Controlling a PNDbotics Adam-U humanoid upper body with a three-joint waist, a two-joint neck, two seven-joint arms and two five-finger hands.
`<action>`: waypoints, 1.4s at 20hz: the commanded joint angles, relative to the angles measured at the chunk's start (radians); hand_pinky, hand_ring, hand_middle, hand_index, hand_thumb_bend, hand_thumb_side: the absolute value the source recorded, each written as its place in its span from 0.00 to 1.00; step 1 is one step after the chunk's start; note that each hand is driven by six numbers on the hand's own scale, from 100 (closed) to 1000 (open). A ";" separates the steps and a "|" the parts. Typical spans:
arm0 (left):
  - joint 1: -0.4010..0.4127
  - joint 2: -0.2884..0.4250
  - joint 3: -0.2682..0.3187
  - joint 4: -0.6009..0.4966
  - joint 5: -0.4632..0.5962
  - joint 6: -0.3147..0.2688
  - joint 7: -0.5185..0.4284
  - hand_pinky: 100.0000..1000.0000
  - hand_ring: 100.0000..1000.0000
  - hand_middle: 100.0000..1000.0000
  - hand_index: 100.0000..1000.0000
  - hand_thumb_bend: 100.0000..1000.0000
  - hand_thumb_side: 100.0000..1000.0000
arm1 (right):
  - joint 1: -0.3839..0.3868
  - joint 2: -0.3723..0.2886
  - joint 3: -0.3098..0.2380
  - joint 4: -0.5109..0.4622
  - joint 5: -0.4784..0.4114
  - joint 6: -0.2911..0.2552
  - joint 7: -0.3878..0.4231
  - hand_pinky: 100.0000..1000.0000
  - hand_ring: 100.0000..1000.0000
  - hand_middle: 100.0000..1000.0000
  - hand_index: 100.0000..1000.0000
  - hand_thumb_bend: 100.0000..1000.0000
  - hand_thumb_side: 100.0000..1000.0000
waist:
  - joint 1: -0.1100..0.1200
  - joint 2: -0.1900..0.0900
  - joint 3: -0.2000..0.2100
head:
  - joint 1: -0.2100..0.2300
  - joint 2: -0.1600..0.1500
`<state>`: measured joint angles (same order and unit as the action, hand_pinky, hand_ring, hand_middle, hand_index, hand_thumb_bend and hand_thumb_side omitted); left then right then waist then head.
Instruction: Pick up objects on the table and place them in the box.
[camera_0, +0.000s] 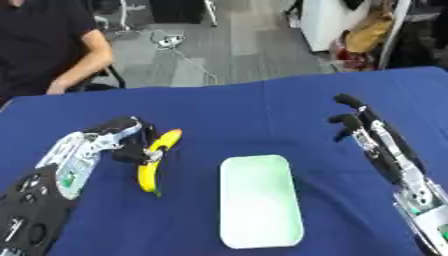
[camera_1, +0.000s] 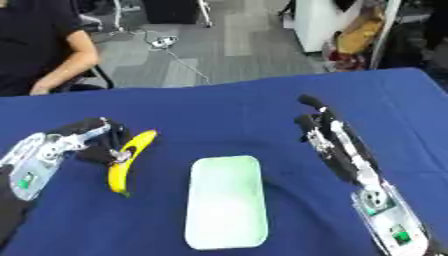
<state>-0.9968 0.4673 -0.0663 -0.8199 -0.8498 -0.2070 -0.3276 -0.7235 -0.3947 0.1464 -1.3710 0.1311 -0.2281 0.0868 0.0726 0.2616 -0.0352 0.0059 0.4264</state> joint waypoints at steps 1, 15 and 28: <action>-0.021 0.021 0.018 0.008 -0.035 0.004 0.029 0.51 0.60 0.58 0.75 0.00 0.60 | -0.024 -0.004 0.000 -0.019 -0.007 -0.002 0.004 0.51 0.73 0.93 0.99 0.26 0.93 | -0.001 -0.012 -0.006 | 0.014 -0.021; -0.012 0.049 0.045 0.053 -0.079 0.012 0.092 0.53 0.61 0.60 0.75 0.00 0.58 | -0.028 -0.010 0.002 -0.024 -0.011 -0.001 0.005 0.51 0.73 0.93 0.99 0.26 0.93 | 0.002 0.011 -0.018 | 0.020 -0.039; 0.023 0.018 0.020 0.101 -0.350 -0.079 0.164 0.38 0.39 0.51 0.70 0.06 0.32 | -0.053 0.000 0.009 -0.029 -0.014 -0.002 0.011 0.51 0.73 0.93 0.99 0.25 0.94 | -0.002 0.036 -0.051 | 0.036 -0.060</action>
<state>-0.9811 0.4831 -0.0359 -0.7490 -1.1503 -0.2787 -0.1583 -0.7578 -0.3864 0.1585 -1.3775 0.1224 -0.2287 0.0967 0.0766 0.3060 -0.0845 0.0287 0.3807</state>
